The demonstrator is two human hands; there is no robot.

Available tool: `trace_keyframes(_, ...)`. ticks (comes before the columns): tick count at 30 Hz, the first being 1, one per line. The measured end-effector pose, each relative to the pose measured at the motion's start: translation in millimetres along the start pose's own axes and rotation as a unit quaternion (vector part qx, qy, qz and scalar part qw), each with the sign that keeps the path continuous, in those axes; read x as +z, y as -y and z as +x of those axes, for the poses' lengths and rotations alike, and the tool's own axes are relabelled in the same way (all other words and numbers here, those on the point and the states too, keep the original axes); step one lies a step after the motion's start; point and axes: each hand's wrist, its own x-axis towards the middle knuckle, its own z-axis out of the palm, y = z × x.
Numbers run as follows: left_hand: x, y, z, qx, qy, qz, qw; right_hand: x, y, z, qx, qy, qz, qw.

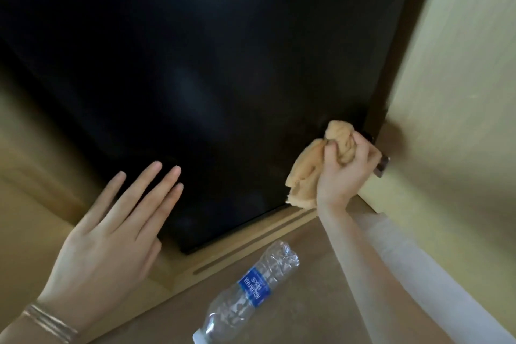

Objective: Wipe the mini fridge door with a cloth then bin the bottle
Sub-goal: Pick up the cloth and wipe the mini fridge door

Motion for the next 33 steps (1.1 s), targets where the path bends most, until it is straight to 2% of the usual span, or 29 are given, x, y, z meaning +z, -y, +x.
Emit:
trace_keyframes(2, 0.7, -0.7, -4.2, -0.037, -0.008, -0.007, 0.999, 9.4, 25.5, -26.1, -0.073, 0.025, 0.011, 0.997)
trace_keyframes(5, 3.6, 0.4, -2.7, -0.051, -0.007, -0.013, 0.999, 10.1, 33.6, -84.2, -0.223, 0.148, -0.03, 0.963)
trace_keyframes(6, 2.2, 0.6, -2.9, -0.048, -0.004, -0.013, 0.999, 8.3, 23.6, -99.0, -0.291, 0.193, -0.057, 0.935)
trace_keyframes(8, -5.1, 1.9, -4.8, -0.042, -0.002, 0.006, 0.999, 0.4, -9.7, -111.4, -0.428, 0.28, -0.09, 0.854)
trace_keyframes(9, -10.0, 2.9, -6.5, -0.04, 0.003, 0.018, 0.999, -7.6, -24.4, -107.3, -0.447, 0.314, -0.092, 0.832)
trace_keyframes(10, -15.2, 3.8, -8.8, -0.04, 0.012, 0.026, 0.999, -16.9, -32.6, -98.0, -0.422, 0.324, -0.095, 0.841)
trace_keyframes(11, -19.7, 4.7, -11.9, -0.044, 0.02, 0.032, 0.998, -24.9, -34.6, -84.8, -0.375, 0.299, -0.095, 0.872)
trace_keyframes(13, -22.4, 4.8, -18.9, -0.05, 0.033, 0.044, 0.997, -30.1, -16.2, -53.8, -0.285, 0.186, -0.051, 0.939)
trace_keyframes(14, -22.6, 3.8, -21.2, -0.051, 0.04, 0.048, 0.997, -25.6, 1.5, -39.5, -0.258, 0.136, -0.014, 0.957)
trace_keyframes(16, -23.2, 2.6, -22.6, -0.055, 0.045, 0.051, 0.996, -5.1, 44.3, -24.7, -0.216, 0.069, 0.036, 0.973)
trace_keyframes(18, -24.2, 2.5, -22.2, -0.066, 0.034, 0.045, 0.996, 13.4, 78.3, -38.9, -0.188, 0.043, 0.034, 0.981)
trace_keyframes(21, -25.7, 0.9, -21.7, -0.083, 0.022, 0.032, 0.996, 22.5, 90.8, -93.4, -0.215, 0.088, 0.024, 0.972)
trace_keyframes(23, -24.8, 1.1, -20.9, -0.083, 0.024, 0.032, 0.996, 24.6, 83.0, -130.4, -0.297, 0.13, 0.022, 0.946)
trace_keyframes(26, -23.8, 0.0, -20.0, -0.087, 0.014, 0.031, 0.996, 26.9, 54.9, -160.9, -0.43, 0.165, 0.004, 0.888)
trace_keyframes(28, -24.0, -1.7, -20.1, -0.086, 0.01, 0.022, 0.996, 18.2, 16.0, -170.9, -0.506, 0.268, -0.047, 0.819)
trace_keyframes(29, -24.5, -2.5, -20.5, -0.088, 0.006, 0.013, 0.996, 10.4, -5.6, -170.2, -0.518, 0.313, -0.079, 0.792)
trace_keyframes(30, -25.0, -3.2, -20.3, -0.089, 0.001, 0.005, 0.996, 1.8, -23.1, -163.4, -0.499, 0.341, -0.109, 0.789)
trace_keyframes(31, -25.3, -3.9, -19.5, -0.087, -0.004, -0.002, 0.996, -7.1, -34.2, -152.1, -0.454, 0.349, -0.13, 0.809)
trace_keyframes(33, -25.6, -5.7, -15.4, -0.084, -0.011, -0.011, 0.996, -21.9, -30.3, -122.2, -0.361, 0.315, -0.141, 0.866)
